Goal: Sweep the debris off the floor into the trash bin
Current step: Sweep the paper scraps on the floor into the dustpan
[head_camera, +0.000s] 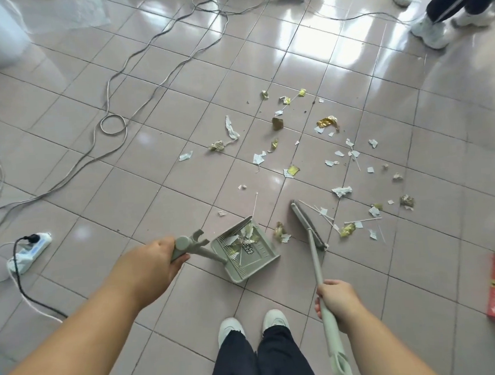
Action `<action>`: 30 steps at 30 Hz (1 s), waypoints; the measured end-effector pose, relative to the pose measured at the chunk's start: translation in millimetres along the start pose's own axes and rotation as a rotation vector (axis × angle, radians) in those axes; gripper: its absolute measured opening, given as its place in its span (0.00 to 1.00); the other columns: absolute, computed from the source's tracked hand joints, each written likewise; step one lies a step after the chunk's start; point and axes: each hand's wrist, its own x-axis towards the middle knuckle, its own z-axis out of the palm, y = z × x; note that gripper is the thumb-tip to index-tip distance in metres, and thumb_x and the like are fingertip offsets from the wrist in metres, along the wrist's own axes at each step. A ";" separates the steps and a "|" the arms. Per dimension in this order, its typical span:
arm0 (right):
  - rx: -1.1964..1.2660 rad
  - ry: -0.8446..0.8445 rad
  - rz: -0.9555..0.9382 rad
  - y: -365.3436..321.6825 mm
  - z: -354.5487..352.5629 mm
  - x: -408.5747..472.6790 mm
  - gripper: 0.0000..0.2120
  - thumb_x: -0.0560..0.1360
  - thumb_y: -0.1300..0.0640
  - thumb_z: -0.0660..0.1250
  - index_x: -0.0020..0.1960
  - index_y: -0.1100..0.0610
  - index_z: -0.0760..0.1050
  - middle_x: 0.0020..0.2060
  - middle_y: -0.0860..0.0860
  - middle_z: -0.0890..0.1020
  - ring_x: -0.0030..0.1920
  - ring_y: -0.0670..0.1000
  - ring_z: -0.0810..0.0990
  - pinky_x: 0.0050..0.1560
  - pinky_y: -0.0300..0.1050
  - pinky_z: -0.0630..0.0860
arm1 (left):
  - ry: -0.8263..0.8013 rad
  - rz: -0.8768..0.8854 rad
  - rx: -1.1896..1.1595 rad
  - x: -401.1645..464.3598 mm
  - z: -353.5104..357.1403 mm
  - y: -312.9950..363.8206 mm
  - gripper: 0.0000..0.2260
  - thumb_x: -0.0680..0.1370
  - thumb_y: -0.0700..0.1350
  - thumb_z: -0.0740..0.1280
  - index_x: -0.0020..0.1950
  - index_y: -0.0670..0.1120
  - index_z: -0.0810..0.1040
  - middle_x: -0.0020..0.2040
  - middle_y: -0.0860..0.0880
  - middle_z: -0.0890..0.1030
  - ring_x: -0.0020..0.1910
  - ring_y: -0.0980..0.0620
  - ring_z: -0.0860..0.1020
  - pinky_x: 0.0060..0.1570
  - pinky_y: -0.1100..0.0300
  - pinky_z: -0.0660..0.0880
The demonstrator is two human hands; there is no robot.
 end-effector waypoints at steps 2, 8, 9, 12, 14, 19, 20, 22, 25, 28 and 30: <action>-0.026 -0.023 0.014 0.1 4.1 0.2 0.14 0.75 0.69 0.57 0.60 0.62 0.69 0.29 0.59 0.72 0.22 0.52 0.70 0.21 0.38 0.71 | -0.007 -0.003 -0.002 2.7 0.5 3.2 0.15 0.78 0.58 0.55 0.54 0.48 0.70 0.48 0.48 0.78 0.40 0.47 0.72 0.37 0.58 0.66; -0.138 -0.179 0.011 -7.4 14.9 -26.9 0.09 0.75 0.69 0.58 0.50 0.59 0.72 0.30 0.59 0.73 0.21 0.51 0.69 0.20 0.36 0.69 | -0.017 0.003 0.001 9.7 -1.1 5.8 0.16 0.78 0.57 0.54 0.56 0.48 0.70 0.51 0.47 0.79 0.47 0.44 0.77 0.38 0.58 0.67; -0.148 -0.207 0.008 -7.6 15.4 -33.4 0.08 0.75 0.69 0.58 0.47 0.58 0.72 0.31 0.59 0.73 0.22 0.51 0.69 0.21 0.36 0.69 | -0.022 -0.003 0.002 10.6 -1.5 6.1 0.16 0.78 0.57 0.54 0.56 0.48 0.70 0.51 0.47 0.79 0.47 0.44 0.77 0.38 0.57 0.68; -0.114 -0.257 -0.009 -6.1 13.7 -49.8 0.08 0.75 0.68 0.59 0.46 0.57 0.72 0.30 0.59 0.73 0.21 0.51 0.69 0.22 0.37 0.68 | -0.034 -0.014 -0.005 12.1 -2.4 7.9 0.16 0.78 0.57 0.55 0.55 0.47 0.70 0.50 0.47 0.79 0.47 0.44 0.77 0.39 0.57 0.70; -0.104 -0.244 -0.020 -3.2 10.6 -56.5 0.08 0.75 0.67 0.60 0.48 0.56 0.72 0.29 0.58 0.74 0.21 0.51 0.69 0.22 0.37 0.68 | -0.040 -0.018 -0.007 11.7 -3.4 9.6 0.16 0.78 0.57 0.55 0.56 0.47 0.70 0.51 0.47 0.79 0.48 0.44 0.77 0.39 0.57 0.69; -0.141 -0.111 -0.062 7.6 13.0 -45.2 0.18 0.75 0.66 0.59 0.63 0.56 0.71 0.31 0.58 0.75 0.19 0.52 0.71 0.22 0.38 0.70 | -0.032 0.005 0.017 11.6 -5.1 13.5 0.16 0.78 0.57 0.55 0.52 0.44 0.69 0.48 0.45 0.79 0.46 0.43 0.77 0.37 0.57 0.66; -0.160 -0.082 -0.070 8.1 14.9 -39.1 0.19 0.75 0.66 0.58 0.64 0.56 0.70 0.32 0.58 0.76 0.20 0.52 0.71 0.22 0.39 0.71 | -0.031 0.007 0.019 11.1 -5.5 14.4 0.16 0.78 0.57 0.55 0.51 0.44 0.69 0.48 0.45 0.79 0.46 0.43 0.77 0.36 0.57 0.66; -0.218 -0.023 -0.092 7.6 21.2 -22.5 0.21 0.74 0.65 0.57 0.67 0.56 0.69 0.39 0.59 0.77 0.21 0.53 0.73 0.25 0.41 0.74 | -0.032 0.007 0.015 10.9 -5.7 15.6 0.16 0.78 0.57 0.55 0.51 0.44 0.69 0.47 0.46 0.79 0.45 0.44 0.77 0.36 0.57 0.66; -0.288 0.019 -0.087 5.2 34.3 2.1 0.19 0.74 0.65 0.57 0.65 0.58 0.69 0.46 0.60 0.75 0.23 0.55 0.75 0.29 0.44 0.77 | -0.029 0.008 0.017 11.5 -6.5 16.6 0.16 0.78 0.56 0.55 0.52 0.44 0.69 0.47 0.46 0.79 0.44 0.44 0.77 0.36 0.57 0.66; -0.260 -0.053 -0.008 2.7 47.0 9.8 0.10 0.74 0.68 0.57 0.53 0.63 0.72 0.36 0.61 0.74 0.21 0.54 0.74 0.26 0.43 0.75 | -0.022 0.005 0.018 12.4 -6.7 16.9 0.15 0.78 0.56 0.56 0.52 0.44 0.70 0.47 0.45 0.79 0.38 0.45 0.72 0.35 0.57 0.65; -0.218 -0.108 0.050 2.5 52.7 3.9 0.04 0.75 0.69 0.57 0.48 0.65 0.70 0.28 0.58 0.72 0.19 0.53 0.72 0.21 0.39 0.72 | -0.015 -0.001 0.009 12.4 -6.8 16.3 0.15 0.78 0.56 0.56 0.51 0.44 0.69 0.46 0.45 0.79 0.36 0.47 0.69 0.34 0.57 0.64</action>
